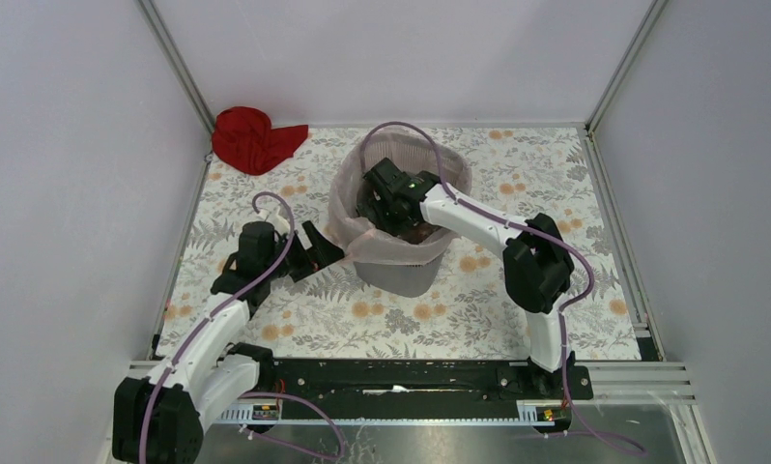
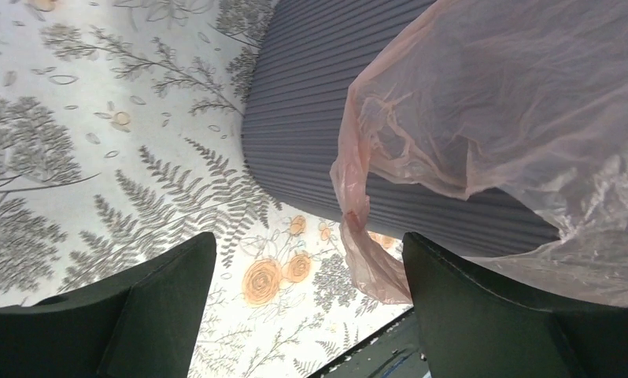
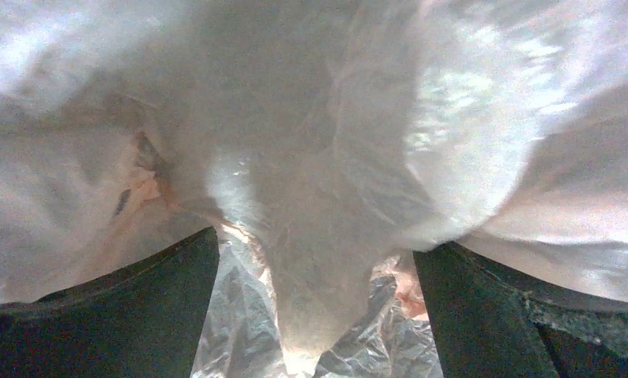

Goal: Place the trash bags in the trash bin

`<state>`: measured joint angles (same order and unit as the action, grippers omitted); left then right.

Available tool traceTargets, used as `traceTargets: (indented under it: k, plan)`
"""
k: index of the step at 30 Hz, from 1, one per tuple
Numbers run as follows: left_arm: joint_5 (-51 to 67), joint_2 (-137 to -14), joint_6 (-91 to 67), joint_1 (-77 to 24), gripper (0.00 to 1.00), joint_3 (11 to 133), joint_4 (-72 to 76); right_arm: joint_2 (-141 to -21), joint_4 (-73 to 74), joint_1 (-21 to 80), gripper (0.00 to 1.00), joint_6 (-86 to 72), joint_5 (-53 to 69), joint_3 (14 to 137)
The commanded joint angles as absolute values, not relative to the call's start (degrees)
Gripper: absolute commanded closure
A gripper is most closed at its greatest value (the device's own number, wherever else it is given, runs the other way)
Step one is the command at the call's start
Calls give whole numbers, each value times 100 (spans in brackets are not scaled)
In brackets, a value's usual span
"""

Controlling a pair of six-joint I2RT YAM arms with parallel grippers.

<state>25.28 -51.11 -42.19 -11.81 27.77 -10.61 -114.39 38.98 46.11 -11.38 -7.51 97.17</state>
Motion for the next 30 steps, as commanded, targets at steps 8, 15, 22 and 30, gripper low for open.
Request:
traceTargets:
  k: [8,15,22,30]
  plan:
    - [1344,-3596,-4151,-1198,1,3428,-2745,-9896,4641,4609,0,-1334,-695,10442]
    - [304,-3370,-3797,-1195,1,4076,-3186,-8784,4386,4607,0,-1149,-406,10355]
    - [16,-5236,-3194,-1019,1,5302,-2580,-7051,3869,4611,0,-1024,-356,9520]
    - [2354,-7363,-4148,-527,2,5310,-761,-5298,3678,4610,0,-1232,-919,8585]
